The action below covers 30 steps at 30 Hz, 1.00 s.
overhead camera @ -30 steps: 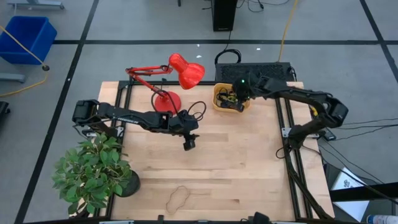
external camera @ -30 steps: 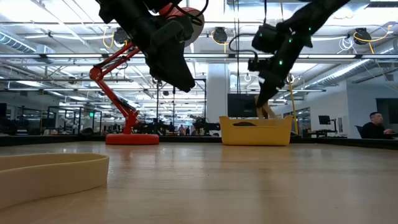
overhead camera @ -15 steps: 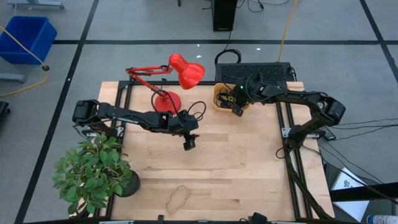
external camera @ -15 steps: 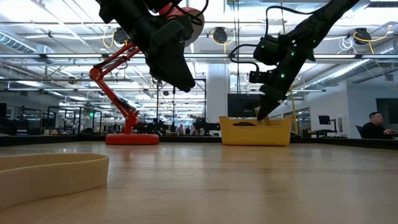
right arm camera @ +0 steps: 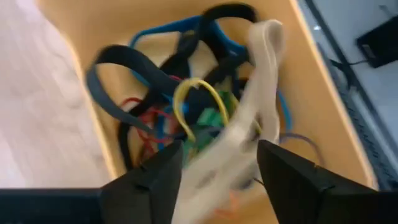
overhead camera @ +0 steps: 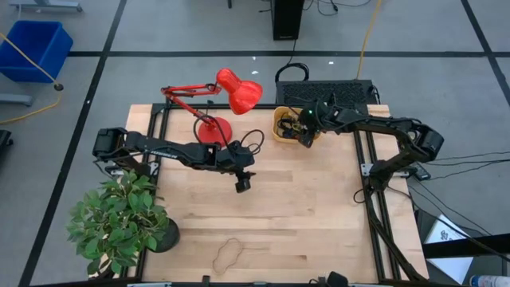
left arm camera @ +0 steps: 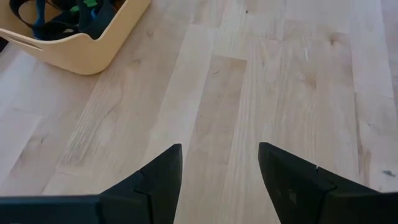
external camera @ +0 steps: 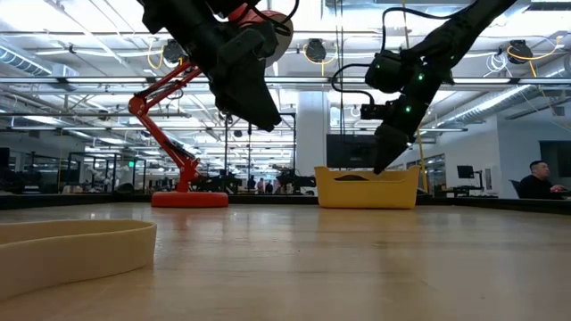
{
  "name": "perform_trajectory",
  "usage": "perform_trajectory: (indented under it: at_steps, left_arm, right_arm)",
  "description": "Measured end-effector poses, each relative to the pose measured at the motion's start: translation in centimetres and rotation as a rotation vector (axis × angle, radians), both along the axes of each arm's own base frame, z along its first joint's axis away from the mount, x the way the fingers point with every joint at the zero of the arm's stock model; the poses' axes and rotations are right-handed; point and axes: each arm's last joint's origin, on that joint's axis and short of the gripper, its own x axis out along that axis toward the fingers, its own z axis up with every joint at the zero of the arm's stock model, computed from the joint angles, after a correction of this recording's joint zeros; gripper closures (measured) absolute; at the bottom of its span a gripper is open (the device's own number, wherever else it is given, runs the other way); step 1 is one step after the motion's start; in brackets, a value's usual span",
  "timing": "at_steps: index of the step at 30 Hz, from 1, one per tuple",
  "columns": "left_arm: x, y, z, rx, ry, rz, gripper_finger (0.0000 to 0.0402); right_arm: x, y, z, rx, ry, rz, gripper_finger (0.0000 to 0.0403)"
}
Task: Pick and place rubber bands into bin
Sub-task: Put the top white rubber band into the yellow container, then put the white rubber band into the yellow container
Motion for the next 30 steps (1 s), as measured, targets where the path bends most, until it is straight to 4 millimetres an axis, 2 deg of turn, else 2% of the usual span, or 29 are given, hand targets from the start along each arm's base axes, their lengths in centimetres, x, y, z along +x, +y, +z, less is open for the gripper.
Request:
perform_trajectory:
  at_steps: [6,11,16,18,22,30]
  left_arm:
    - [0.0,-0.1,0.0,0.000,0.000,-0.001,0.0185]
    - [0.0,-0.1,0.0,-0.016,-0.003,0.007,0.0186]
    - [0.0,-0.7,-0.1,-0.118,0.003,-0.097,0.0186]
    - [-0.1,-1.6,-0.2,-0.125,0.026,-0.184,0.0186]
    - [-0.6,-4.2,-0.5,-0.017,0.073,-0.392,0.0186]
    - [-1.6,-9.7,-0.5,0.002,0.062,-0.626,0.0186]
  right_arm:
    - [-0.9,0.6,2.1,-0.038,-0.044,-0.004,0.0180]
    - [-2.1,2.0,5.7,-0.087,-0.209,-0.050,0.0183]
    - [-3.3,4.1,8.9,-0.137,-0.363,-0.037,0.0187]
    - [-3.7,4.8,9.8,-0.159,-0.403,-0.019,0.0186]
    - [-4.1,5.5,10.8,-0.188,-0.458,0.003,0.0184]
    - [-3.9,5.5,10.6,-0.184,-0.449,0.004,0.0190]
